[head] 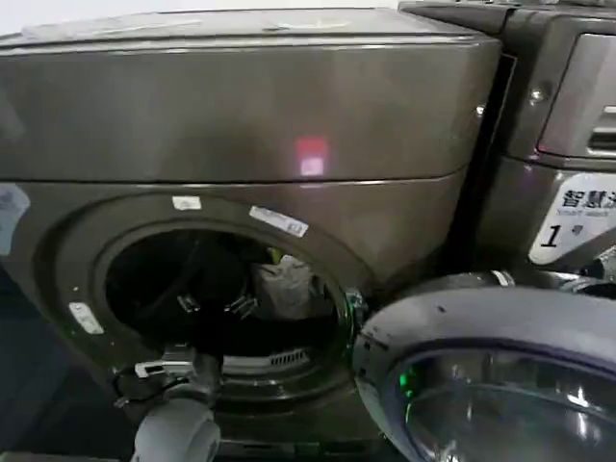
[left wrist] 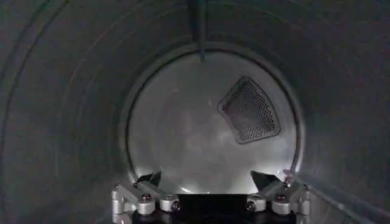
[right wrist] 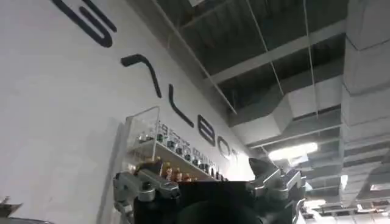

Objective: Grasp the clothes from the dryer.

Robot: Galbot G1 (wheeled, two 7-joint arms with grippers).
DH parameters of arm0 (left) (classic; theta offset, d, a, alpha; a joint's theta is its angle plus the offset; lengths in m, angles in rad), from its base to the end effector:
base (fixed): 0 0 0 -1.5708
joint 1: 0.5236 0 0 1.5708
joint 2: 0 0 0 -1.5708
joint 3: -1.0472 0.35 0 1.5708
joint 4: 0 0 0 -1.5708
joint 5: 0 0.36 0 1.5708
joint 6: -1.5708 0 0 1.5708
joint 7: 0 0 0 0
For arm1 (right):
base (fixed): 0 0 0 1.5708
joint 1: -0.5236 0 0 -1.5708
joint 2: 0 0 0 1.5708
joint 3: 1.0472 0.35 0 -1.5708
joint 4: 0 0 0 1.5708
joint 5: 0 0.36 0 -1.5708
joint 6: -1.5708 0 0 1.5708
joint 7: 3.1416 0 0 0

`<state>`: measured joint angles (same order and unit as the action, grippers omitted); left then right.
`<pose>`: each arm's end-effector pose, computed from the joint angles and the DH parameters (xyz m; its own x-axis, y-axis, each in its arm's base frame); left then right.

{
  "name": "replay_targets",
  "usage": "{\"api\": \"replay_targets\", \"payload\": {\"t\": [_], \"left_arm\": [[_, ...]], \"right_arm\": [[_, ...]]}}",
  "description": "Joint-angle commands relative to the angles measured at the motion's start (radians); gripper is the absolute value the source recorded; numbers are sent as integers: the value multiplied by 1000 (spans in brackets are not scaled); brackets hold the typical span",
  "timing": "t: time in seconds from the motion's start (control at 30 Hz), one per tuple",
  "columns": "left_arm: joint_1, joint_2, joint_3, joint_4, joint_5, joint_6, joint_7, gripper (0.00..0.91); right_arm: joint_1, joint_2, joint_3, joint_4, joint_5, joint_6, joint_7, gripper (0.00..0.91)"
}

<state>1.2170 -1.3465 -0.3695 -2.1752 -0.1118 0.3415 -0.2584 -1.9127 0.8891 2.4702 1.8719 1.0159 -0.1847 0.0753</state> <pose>0.2628 -0.0120 -0.1992 -0.9973 -0.0168 -0.0717 -0.0221 0.9971 0.0726 -0.0722 -0.4016 0.1043 -0.3767 0.6570 -0.6531 0.8687 0.4954 -0.0027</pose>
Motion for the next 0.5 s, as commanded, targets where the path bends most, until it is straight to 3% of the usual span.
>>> {"api": "replay_targets", "payload": {"t": [0.03,0.13,0.27,0.3,0.33,0.4,0.5], "left_arm": [[-4,-2,3,9,1,-1,0,907],[-20,-2,10,34,4,-10,1,907],[-61,-9,14,95,2,-34,4,907],[-73,-11,16,116,-3,-33,5,907],[-92,-14,20,130,-6,-32,5,907],[-127,-21,27,188,-12,-33,4,907],[-260,-38,42,319,-26,-45,7,907]], "right_arm": [[-4,-3,18,6,-45,-62,-3,907],[-11,-3,23,17,-99,-90,-18,907],[-6,-28,30,26,-152,-155,13,907],[-3,-36,33,29,-153,-161,46,907],[-1,-42,34,29,-162,-160,64,907],[6,-44,38,16,-162,-99,22,907],[6,-42,40,4,-164,-94,13,907]]}}
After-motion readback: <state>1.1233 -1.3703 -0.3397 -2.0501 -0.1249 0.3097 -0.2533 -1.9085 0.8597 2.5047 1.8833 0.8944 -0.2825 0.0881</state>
